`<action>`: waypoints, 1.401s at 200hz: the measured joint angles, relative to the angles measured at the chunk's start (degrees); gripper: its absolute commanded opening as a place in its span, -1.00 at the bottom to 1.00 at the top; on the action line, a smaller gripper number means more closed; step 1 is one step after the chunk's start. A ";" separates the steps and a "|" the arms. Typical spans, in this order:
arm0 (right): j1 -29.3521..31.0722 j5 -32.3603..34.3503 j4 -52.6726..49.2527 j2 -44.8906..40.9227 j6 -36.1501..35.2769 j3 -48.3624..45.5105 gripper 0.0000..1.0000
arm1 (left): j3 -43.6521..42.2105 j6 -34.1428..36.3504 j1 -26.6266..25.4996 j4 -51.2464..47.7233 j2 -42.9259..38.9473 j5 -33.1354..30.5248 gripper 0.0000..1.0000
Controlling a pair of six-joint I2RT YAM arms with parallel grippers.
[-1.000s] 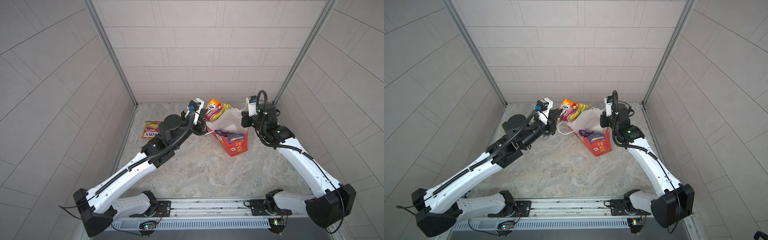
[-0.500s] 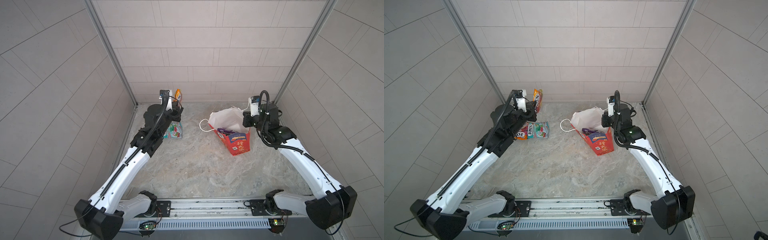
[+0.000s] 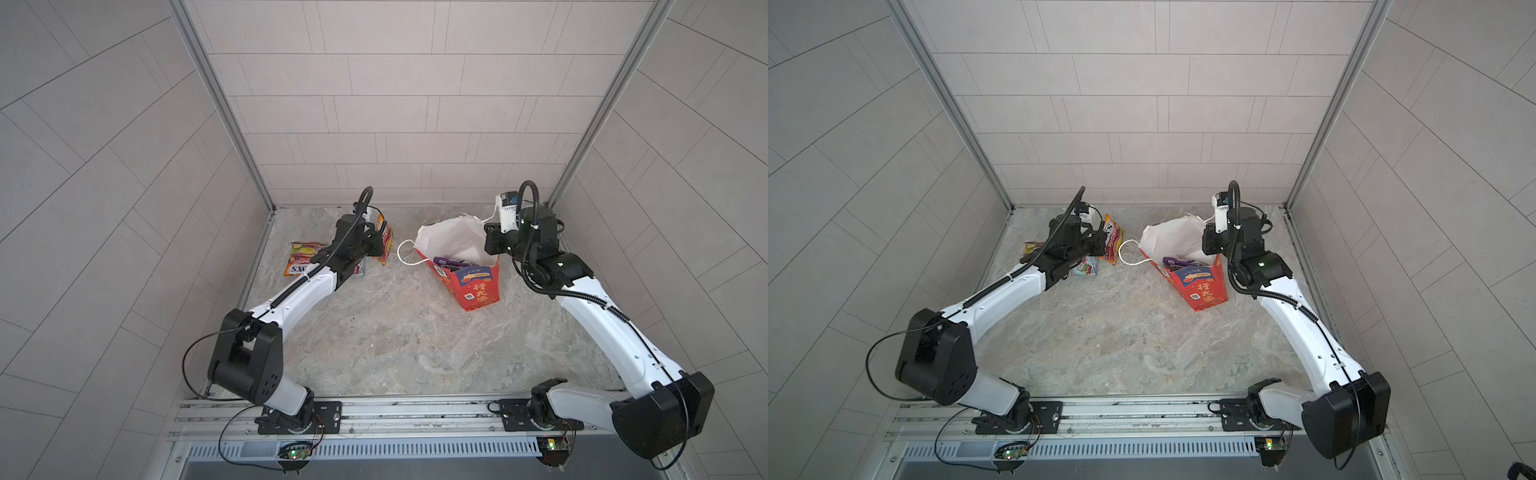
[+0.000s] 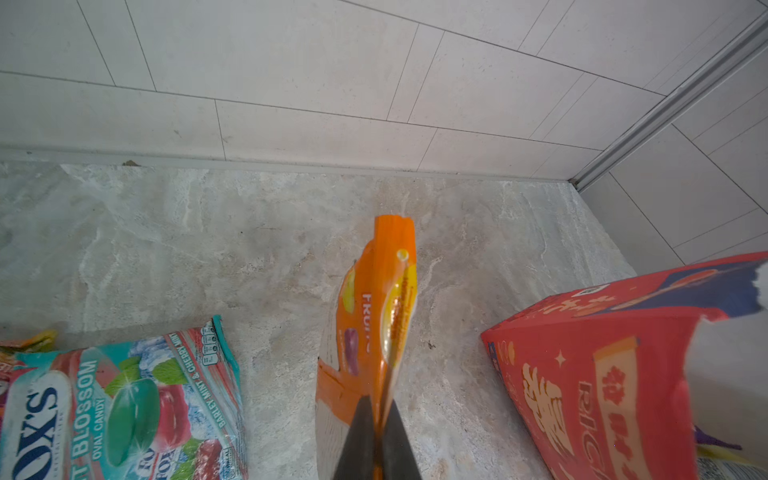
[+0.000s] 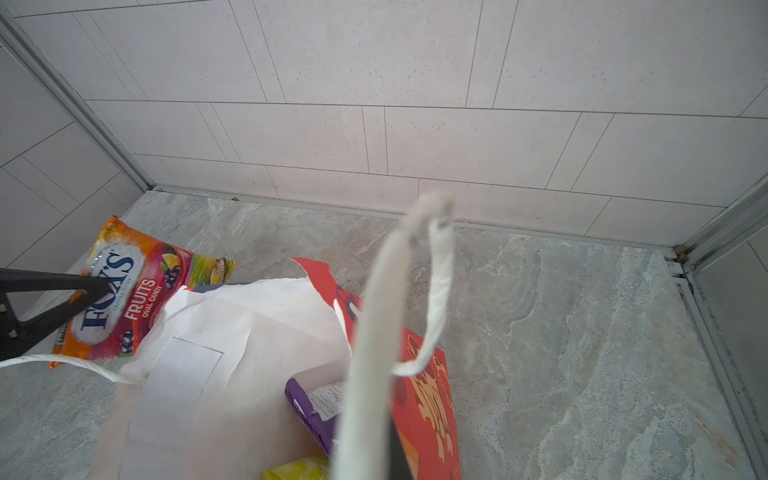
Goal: Take the snacks out of the paper bag
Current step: 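Carry the orange packet to the teal packet and lower it beside it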
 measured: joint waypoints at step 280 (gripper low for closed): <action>0.00 -1.38 1.29 0.00 0.31 -0.90 -1.00 | 8.24 -0.39 3.43 -5.49 20.94 -3.10 -0.95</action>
